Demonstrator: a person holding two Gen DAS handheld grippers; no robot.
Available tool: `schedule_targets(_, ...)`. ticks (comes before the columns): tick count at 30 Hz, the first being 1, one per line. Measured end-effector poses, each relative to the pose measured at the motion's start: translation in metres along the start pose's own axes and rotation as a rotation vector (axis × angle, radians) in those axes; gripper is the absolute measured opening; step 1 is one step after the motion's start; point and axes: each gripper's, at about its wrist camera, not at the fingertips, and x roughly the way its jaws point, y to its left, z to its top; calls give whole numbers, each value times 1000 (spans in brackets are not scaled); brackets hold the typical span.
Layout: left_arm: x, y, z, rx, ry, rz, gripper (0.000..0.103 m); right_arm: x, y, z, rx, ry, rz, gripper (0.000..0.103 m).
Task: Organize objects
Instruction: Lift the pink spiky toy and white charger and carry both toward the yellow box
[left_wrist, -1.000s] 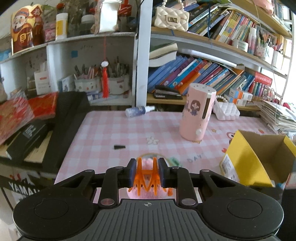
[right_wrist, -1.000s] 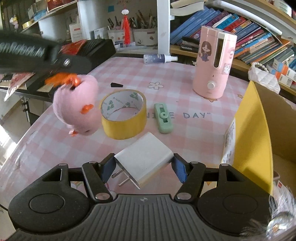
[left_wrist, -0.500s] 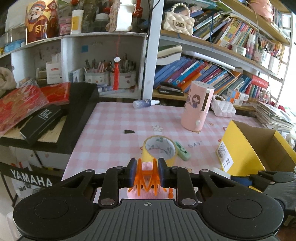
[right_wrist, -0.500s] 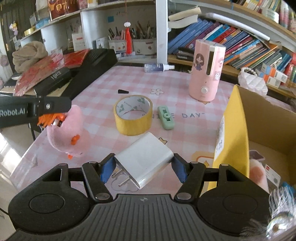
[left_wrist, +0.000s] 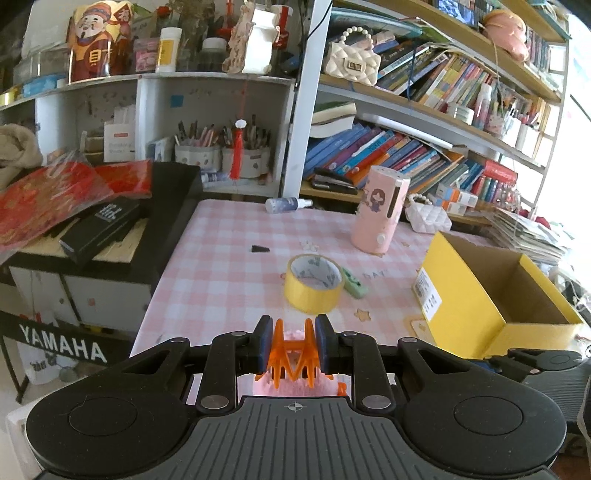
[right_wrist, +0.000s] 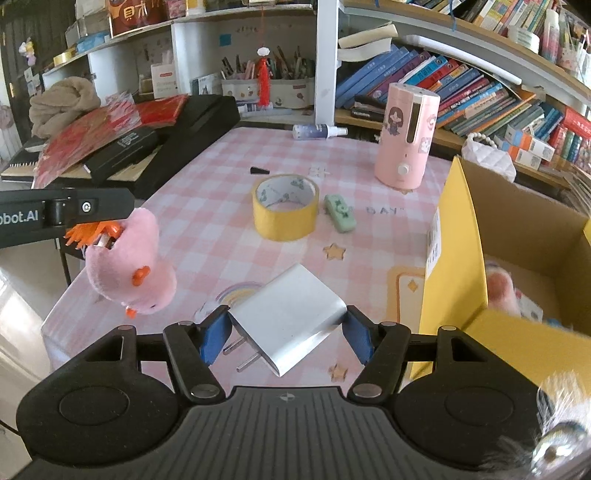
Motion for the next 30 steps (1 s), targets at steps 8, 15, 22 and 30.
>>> schedule_targets(8,-37,0,-22,22,11,-35,23,-36,18,-29,34,-10,-13,63)
schedule_targets(15,-61,-9,-40,71,27,-79,23,-66,22,-60,111,-15,-42,63)
schedule_targets(22,-75,-25,-55,126,47,-152,23,-92,20,-91,187,-17,-92,63)
schedule_targets(30,-74,-57,-60,195,62,-255,23,-119,3,-117,276,-18,-181,63)
